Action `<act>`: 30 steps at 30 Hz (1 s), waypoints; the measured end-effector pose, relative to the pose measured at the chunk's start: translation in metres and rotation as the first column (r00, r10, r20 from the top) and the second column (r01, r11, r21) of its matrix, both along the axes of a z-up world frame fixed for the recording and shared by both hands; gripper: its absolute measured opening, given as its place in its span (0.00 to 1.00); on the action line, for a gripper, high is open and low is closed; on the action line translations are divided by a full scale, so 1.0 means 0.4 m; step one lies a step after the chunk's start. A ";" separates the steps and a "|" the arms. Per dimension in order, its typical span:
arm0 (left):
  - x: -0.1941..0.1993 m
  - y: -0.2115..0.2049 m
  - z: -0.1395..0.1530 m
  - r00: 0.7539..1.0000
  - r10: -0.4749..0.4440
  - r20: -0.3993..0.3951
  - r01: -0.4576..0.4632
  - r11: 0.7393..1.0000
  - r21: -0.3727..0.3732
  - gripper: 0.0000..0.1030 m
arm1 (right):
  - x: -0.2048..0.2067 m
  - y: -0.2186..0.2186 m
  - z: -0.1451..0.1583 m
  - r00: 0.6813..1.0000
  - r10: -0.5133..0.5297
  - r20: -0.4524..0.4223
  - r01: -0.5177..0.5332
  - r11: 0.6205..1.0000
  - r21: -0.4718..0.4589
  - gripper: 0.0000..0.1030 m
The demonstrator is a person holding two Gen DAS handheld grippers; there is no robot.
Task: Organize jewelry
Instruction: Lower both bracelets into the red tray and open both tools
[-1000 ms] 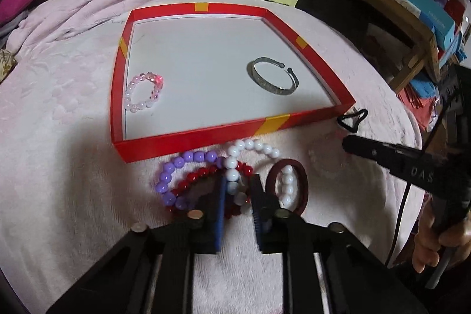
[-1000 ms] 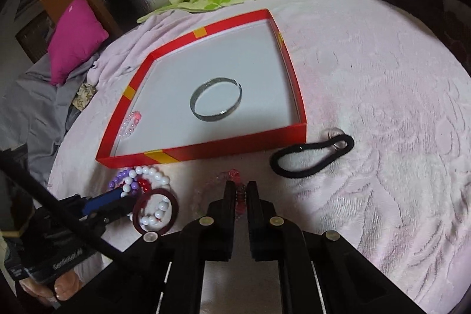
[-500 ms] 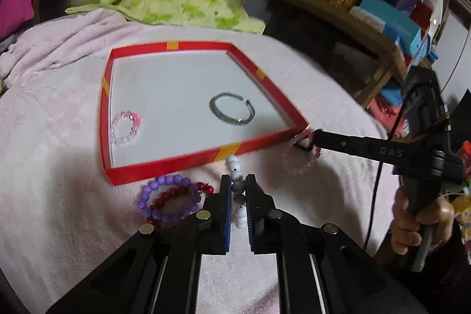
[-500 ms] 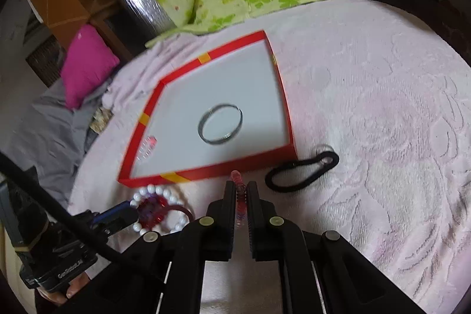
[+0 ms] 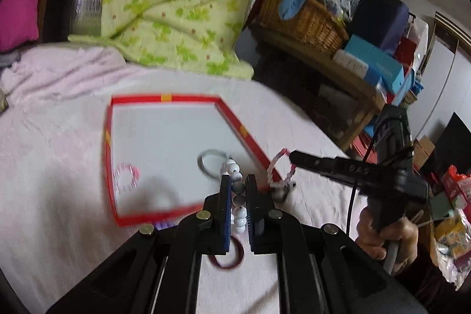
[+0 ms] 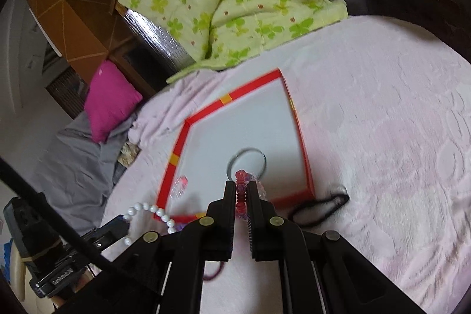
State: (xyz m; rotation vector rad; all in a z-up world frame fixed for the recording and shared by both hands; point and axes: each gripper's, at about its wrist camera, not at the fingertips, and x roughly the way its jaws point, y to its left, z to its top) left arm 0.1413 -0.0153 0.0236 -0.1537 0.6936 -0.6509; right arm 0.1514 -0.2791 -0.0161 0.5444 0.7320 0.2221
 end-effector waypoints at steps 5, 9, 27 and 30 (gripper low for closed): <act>0.089 -0.028 -0.012 0.998 0.063 -0.007 -0.063 0.998 0.007 0.09 | 0.109 0.003 0.015 1.000 -0.007 0.017 0.007 1.000 0.015 0.08; 0.155 -0.044 -0.076 0.992 0.108 -0.066 -0.105 0.993 0.055 0.09 | 0.226 0.015 -0.006 1.000 -0.009 -0.016 0.009 1.000 0.005 0.08; 0.214 -0.059 -0.165 0.982 0.146 -0.122 -0.115 0.967 0.226 0.20 | 0.411 0.015 -0.127 0.978 -0.118 -0.174 0.125 0.992 0.033 0.34; 0.198 -0.043 -0.147 0.981 0.175 -0.087 -0.150 0.959 0.240 0.39 | 0.376 -0.007 -0.101 0.980 -0.145 -0.138 0.153 0.987 0.045 0.69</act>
